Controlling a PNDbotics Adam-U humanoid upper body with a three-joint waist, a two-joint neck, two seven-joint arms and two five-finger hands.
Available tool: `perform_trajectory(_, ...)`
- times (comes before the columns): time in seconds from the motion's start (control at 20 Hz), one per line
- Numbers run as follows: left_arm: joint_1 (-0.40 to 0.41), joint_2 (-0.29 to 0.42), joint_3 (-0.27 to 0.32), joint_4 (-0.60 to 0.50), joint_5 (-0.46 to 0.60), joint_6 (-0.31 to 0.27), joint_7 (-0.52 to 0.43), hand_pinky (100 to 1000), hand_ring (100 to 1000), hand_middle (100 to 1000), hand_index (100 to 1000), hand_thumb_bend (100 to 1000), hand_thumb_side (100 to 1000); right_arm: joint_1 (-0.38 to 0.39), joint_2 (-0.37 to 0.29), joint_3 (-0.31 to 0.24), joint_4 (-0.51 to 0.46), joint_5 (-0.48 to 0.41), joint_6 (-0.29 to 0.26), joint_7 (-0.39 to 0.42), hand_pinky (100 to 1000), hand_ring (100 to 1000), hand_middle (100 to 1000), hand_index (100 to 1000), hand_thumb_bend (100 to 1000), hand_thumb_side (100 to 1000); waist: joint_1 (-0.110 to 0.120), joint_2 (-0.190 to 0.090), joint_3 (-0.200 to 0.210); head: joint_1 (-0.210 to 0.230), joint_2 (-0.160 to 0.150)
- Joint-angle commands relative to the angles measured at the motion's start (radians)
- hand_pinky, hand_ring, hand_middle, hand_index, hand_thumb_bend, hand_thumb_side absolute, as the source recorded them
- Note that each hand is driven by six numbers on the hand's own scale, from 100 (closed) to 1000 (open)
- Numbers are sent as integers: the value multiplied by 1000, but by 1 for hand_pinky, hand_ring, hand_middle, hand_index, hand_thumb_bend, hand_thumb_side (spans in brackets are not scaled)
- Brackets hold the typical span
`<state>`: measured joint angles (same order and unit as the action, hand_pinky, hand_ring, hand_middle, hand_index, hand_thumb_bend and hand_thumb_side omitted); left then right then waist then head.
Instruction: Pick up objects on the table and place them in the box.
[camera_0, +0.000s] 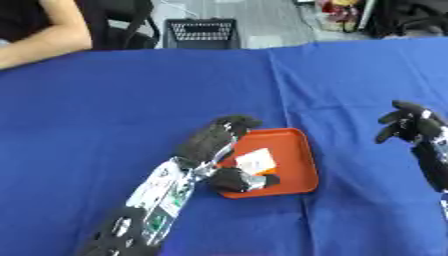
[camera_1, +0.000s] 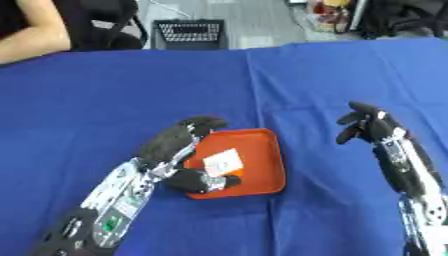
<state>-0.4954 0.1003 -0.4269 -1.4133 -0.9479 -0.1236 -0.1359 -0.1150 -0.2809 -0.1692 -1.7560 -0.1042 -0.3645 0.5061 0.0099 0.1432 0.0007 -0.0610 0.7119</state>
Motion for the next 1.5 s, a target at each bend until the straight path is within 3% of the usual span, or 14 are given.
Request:
perform_trajectory(0.05, -5, 7, 7, -34, -1, -3, 6, 1000, 1000, 931, 1000, 767, 806, -5, -11, -2, -8, -4, -1, 3, 542, 543, 650, 884, 100, 909, -2, -12, 1, -1, -7)
perform_trajectory(0.45, 38, 30, 40, -130, 52, 31, 16, 1000, 1000, 931, 1000, 702, 747, -6, -11, -4, -7, -2, -2, 4, 543, 543, 651, 884, 100, 910, -3, -10, 5, -7, -9)
perform_trajectory(0.95, 189, 105, 161, -391, 348, 123, 111, 1000, 1000, 940, 1000, 662, 619, -3, -13, -11, -7, 4, -6, -1, 544, 543, 651, 885, 100, 910, -5, -11, 25, -27, -11)
perform_trajectory(1.5, 328, 73, 282, -404, 308, 187, 197, 1000, 1000, 948, 1000, 572, 709, -2, -10, -17, -8, 11, -8, -6, 544, 543, 651, 885, 100, 911, -5, -5, 31, -38, -18)
